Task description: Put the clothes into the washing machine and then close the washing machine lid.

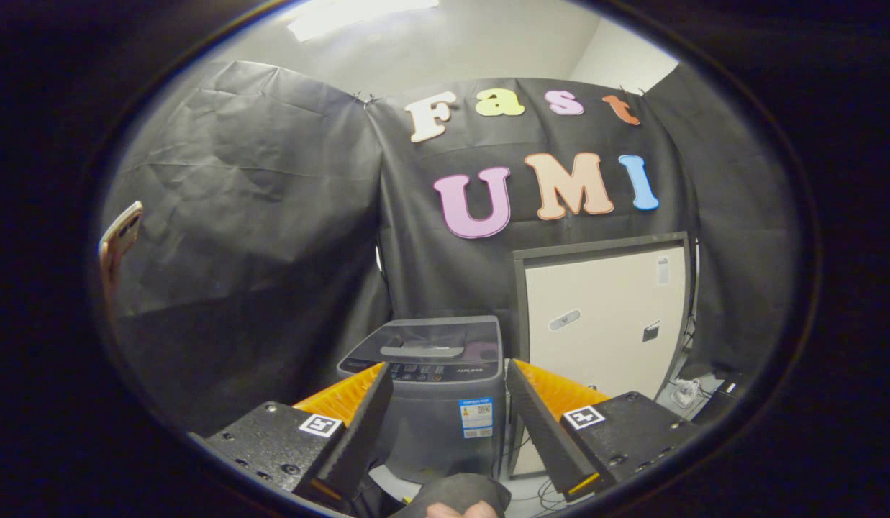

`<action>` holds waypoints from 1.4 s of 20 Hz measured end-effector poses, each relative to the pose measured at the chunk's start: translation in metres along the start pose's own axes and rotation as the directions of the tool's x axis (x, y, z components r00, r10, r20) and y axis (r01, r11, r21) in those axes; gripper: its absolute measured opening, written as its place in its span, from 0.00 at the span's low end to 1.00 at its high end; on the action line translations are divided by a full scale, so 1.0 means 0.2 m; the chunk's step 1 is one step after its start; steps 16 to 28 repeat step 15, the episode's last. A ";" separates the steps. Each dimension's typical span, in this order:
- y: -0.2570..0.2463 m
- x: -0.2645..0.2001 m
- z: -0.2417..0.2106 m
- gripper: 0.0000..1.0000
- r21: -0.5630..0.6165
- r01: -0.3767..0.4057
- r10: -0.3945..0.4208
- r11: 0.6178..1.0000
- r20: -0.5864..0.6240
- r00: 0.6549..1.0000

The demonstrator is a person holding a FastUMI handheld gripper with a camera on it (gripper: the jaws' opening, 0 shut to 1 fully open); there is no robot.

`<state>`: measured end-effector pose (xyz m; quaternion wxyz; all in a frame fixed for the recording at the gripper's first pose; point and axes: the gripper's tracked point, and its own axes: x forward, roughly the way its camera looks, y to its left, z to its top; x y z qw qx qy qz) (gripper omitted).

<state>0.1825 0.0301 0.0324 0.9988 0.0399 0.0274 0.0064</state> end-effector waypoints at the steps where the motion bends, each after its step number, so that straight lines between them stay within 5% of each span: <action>1: 0.00 0.00 0.00 0.96 -0.001 -0.001 0.001 1.000 0.001 1.000; 28: 0.00 0.00 -0.01 0.96 -0.003 -0.016 0.016 1.000 -0.006 1.000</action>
